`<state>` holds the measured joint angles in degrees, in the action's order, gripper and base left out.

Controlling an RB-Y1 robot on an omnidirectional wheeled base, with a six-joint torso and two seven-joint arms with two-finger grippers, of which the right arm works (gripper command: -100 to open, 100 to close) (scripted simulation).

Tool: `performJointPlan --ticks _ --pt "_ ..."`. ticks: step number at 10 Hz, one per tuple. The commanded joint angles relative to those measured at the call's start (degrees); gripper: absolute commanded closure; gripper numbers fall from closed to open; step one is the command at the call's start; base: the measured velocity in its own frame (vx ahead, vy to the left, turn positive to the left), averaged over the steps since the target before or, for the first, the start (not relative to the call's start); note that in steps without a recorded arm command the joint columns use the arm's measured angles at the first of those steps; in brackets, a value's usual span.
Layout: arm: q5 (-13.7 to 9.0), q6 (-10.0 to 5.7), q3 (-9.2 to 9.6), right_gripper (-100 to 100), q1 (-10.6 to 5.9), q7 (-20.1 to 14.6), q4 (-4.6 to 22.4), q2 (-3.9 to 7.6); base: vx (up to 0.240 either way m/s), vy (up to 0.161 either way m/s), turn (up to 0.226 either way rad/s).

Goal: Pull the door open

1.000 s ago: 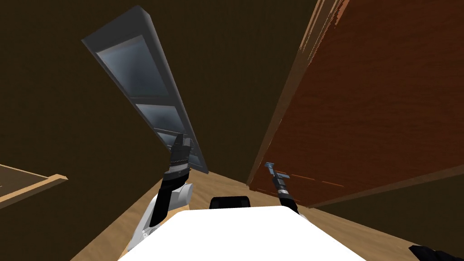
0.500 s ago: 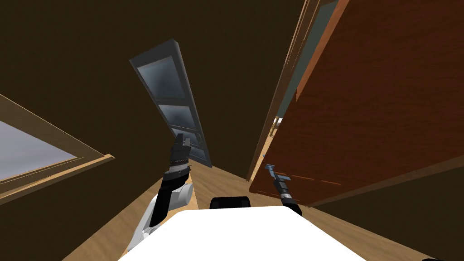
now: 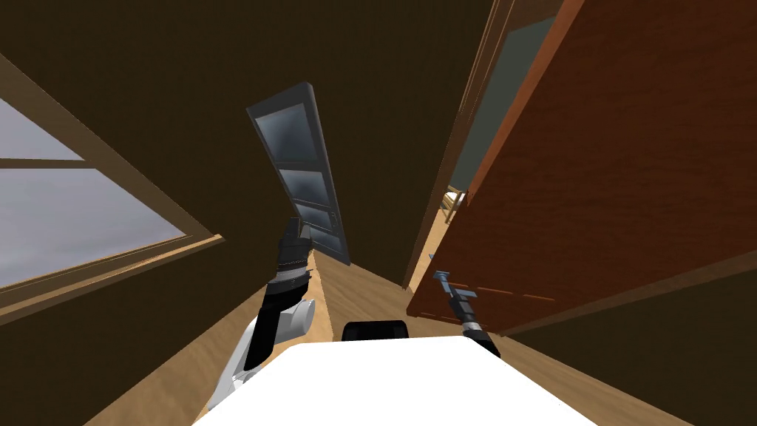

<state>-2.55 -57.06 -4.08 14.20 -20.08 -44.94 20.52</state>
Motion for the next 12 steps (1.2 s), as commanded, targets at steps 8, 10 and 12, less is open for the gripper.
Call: performJointPlan --ticks 8,10,12 --pt "1.3 -6.69 1.81 100 3.13 -3.1 2.6 2.52 -0.206 -0.042 0.152" --pt "1.5 -8.13 2.05 100 3.55 -3.5 3.3 3.02 -0.236 -0.068 0.129" --pt "1.8 -9.93 2.35 100 4.08 -4.1 4.2 3.64 -0.228 -0.062 0.182"
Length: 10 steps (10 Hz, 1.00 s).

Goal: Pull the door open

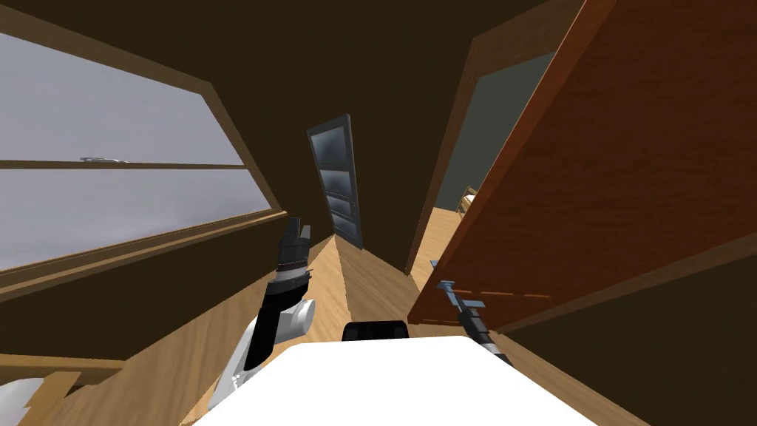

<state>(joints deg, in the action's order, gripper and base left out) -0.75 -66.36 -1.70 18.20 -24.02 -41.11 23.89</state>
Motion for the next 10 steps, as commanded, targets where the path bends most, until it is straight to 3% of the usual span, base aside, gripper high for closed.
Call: performJointPlan --ticks 1,10 --pt "0.1 -1.25 0.08 100 0.26 -0.4 0.7 0.49 -0.236 -0.066 0.143" --pt "0.9 -4.55 0.92 100 -0.68 -1.6 4.2 1.6 -0.194 -0.051 0.136"
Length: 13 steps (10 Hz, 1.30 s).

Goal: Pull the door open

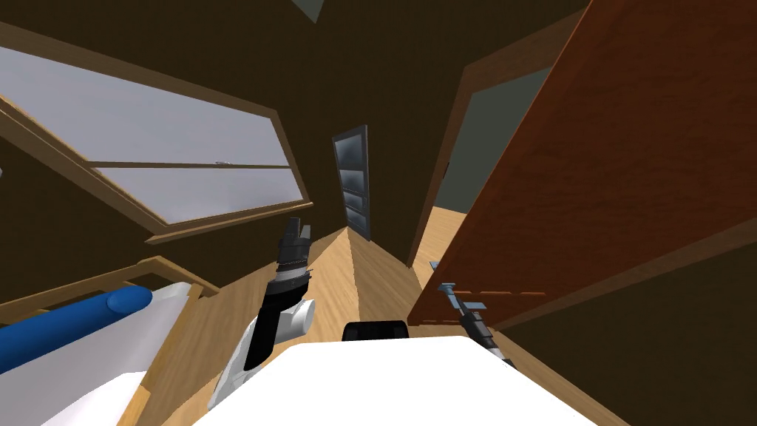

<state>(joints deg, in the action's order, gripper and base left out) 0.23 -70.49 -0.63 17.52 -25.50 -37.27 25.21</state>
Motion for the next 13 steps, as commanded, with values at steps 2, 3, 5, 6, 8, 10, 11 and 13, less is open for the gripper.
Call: performJointPlan --ticks 2,3,5,6,8,10,11,13 --pt "0.1 -1.25 -0.02 100 -0.22 -0.4 1.2 0.62 -0.255 -0.053 0.168" --pt "0.2 -1.62 0.04 100 -0.33 -0.5 1.5 0.77 -0.211 -0.042 0.106" --pt "0.4 -1.72 0.39 100 -0.8 -0.6 2.2 0.64 -0.132 -0.028 0.085" --pt "0.5 -1.87 0.42 100 -0.97 -0.7 2.5 0.72 -0.234 -0.063 0.189" --pt "0.6 -2.21 0.5 100 -1.39 -0.9 3.1 0.91 -0.194 -0.045 0.147" --pt "0.7 -2.59 0.58 100 -1.85 -1.0 3.7 1.13 -0.22 -0.077 0.139" --pt "0.8 -2.78 0.63 100 -2.08 -1.1 4.0 1.23 -0.211 -0.07 0.161" --pt "0.9 -3.14 0.71 100 -2.51 -1.3 4.7 1.43 -0.201 -0.046 0.144"
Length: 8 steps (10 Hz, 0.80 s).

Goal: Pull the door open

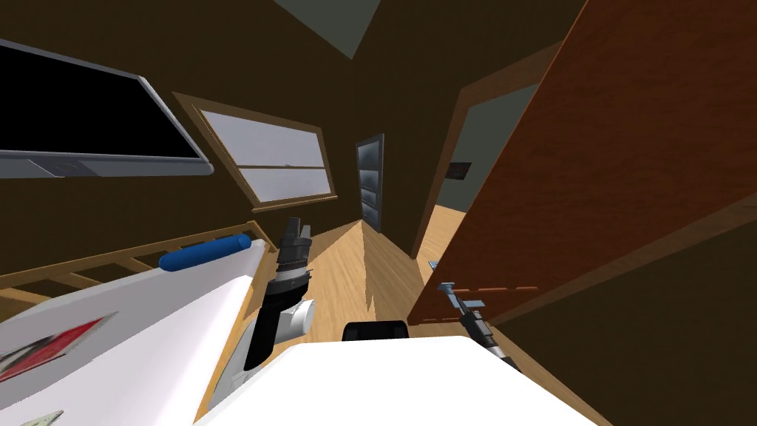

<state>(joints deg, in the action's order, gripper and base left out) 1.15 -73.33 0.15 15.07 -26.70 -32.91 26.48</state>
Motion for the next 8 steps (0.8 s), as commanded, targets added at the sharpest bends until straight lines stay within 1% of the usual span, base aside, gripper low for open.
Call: performJointPlan --ticks 1,3,4,5,6,7,8 --pt "0.0 -0.45 -0.04 100 -0.26 -0.1 0.6 0.25 -0.211 -0.053 0.135" --pt "0.1 -0.73 0.02 100 -0.59 -0.3 1.0 0.41 -0.181 -0.063 0.106" --pt "0.2 -0.73 0.23 100 -0.7 -0.2 1.2 0.13 -0.074 -0.02 0.033" --pt "0.4 0.61 0.59 100 -0.67 0.3 -0.2 -0.49 -0.122 -0.021 0.042" --pt "0.5 0.96 0.65 100 -0.66 0.4 -0.5 -0.63 -0.185 -0.026 0.061" --pt "0.6 1.7 0.79 100 -0.65 0.7 -1.3 -0.93 -0.17 -0.049 0.044" --pt "0.7 3.03 1.03 100 -0.62 1.2 -2.7 -1.47 -0.19 -0.062 0.06"
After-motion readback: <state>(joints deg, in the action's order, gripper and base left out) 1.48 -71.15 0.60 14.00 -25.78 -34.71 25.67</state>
